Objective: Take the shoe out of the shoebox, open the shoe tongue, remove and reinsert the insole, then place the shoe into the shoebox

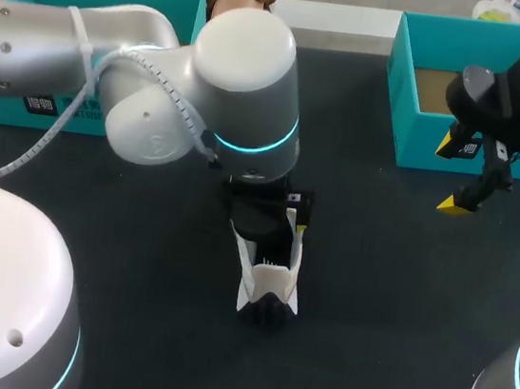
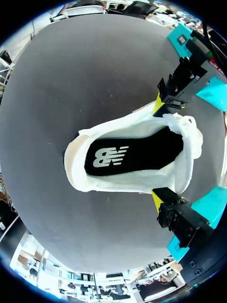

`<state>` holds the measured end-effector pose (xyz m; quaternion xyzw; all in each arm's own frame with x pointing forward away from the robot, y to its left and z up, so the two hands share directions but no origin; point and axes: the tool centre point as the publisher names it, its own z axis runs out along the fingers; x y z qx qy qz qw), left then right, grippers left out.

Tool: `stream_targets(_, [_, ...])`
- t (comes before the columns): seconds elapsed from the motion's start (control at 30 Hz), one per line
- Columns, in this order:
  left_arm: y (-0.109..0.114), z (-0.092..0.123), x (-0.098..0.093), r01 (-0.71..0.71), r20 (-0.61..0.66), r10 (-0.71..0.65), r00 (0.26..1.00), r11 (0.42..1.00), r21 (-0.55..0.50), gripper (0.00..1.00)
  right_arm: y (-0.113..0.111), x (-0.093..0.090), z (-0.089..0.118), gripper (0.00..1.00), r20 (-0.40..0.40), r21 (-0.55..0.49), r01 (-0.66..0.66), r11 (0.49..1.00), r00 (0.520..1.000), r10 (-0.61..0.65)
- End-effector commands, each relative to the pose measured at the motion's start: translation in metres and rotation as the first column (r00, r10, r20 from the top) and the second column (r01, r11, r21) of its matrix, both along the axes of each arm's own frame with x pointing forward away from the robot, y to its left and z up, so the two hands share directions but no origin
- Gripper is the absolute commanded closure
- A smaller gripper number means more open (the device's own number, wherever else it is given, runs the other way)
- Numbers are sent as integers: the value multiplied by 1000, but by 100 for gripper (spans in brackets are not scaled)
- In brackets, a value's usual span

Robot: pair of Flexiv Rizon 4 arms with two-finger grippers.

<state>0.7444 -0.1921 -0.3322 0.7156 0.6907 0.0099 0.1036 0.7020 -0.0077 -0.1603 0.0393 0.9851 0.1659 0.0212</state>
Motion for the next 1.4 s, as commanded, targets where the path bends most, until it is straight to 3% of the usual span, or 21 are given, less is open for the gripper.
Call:
stream_targets(0.03, [-1, 0, -1, -2, 0, 2, 1000, 1000, 9, 0, 1, 2, -1, 0, -3, -3, -1, 1000, 1000, 1])
stream_targets(0.4, [-1, 21, 9, -21, -17, 20, 1000, 1000, -20, 0, 1, 2, -1, 0, -3, -3, -1, 1000, 1000, 1])
stream_targets(0.6, [-1, 21, 22, -52, -16, 52, 999, 999, -17, 0, 1, 2, -1, 0, -3, -3, -1, 1000, 1000, 1])
stream_targets(0.93, [5, 23, 25, -60, -27, 60, 998, 998, -11, 0, 1, 2, -1, 0, -3, -3, -1, 1000, 1000, 1])
stream_targets(1.0, [5, 23, 25, -60, -27, 59, 998, 998, -10, 11, 1, 2, -1, 0, -3, -3, -1, 1000, 1000, 1])
stream_targets(1.1, [5, 24, 23, -56, -25, 56, 998, 998, -15, 51, 1, 2, -1, 0, -3, -3, -1, 1000, 1000, 1])
stream_targets(1.17, [4, 27, 21, -55, -23, 54, 998, 998, -27, 58, 1, 2, -1, 0, -3, -3, -1, 1000, 1000, 1])
stream_targets(1.4, [3, 24, 16, -40, -36, 39, 999, 999, -24, 66, 1, 2, -1, 0, -3, -3, -1, 1000, 1000, 1])
